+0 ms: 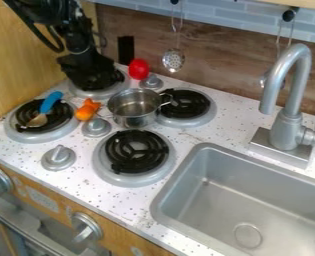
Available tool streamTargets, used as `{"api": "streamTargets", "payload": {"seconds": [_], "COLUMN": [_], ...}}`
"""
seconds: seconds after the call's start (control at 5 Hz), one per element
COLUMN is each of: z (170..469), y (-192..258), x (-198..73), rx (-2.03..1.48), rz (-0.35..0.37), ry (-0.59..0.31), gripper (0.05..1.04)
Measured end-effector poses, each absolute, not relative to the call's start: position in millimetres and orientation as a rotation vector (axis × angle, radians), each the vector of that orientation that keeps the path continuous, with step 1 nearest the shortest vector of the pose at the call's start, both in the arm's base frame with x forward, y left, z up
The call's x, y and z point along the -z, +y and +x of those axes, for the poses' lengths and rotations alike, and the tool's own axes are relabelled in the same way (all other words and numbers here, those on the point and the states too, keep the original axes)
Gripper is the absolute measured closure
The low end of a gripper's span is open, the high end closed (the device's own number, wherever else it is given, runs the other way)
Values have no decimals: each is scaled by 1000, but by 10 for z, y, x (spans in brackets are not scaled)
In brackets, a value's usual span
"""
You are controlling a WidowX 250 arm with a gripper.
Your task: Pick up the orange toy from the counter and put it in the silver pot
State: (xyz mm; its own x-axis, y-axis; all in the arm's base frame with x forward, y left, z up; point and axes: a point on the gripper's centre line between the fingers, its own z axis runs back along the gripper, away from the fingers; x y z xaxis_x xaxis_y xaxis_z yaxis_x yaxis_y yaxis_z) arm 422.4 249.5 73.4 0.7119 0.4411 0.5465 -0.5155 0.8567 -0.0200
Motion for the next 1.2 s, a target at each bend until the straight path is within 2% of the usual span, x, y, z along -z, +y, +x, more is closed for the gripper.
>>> {"api": "streamTargets", "payload": {"seconds": [0.2, 0.6, 1.0, 1.2], "z": [4179, 4074, 3979, 4030], "y": [2560, 2667, 2611, 2552], "x": [-622, -581, -470, -468], "rx": [-562, -592, -602, -561], "rz": [145, 135, 102, 43], "ry": [-520, -478, -428, -452], "gripper": [79, 79, 79, 78]}}
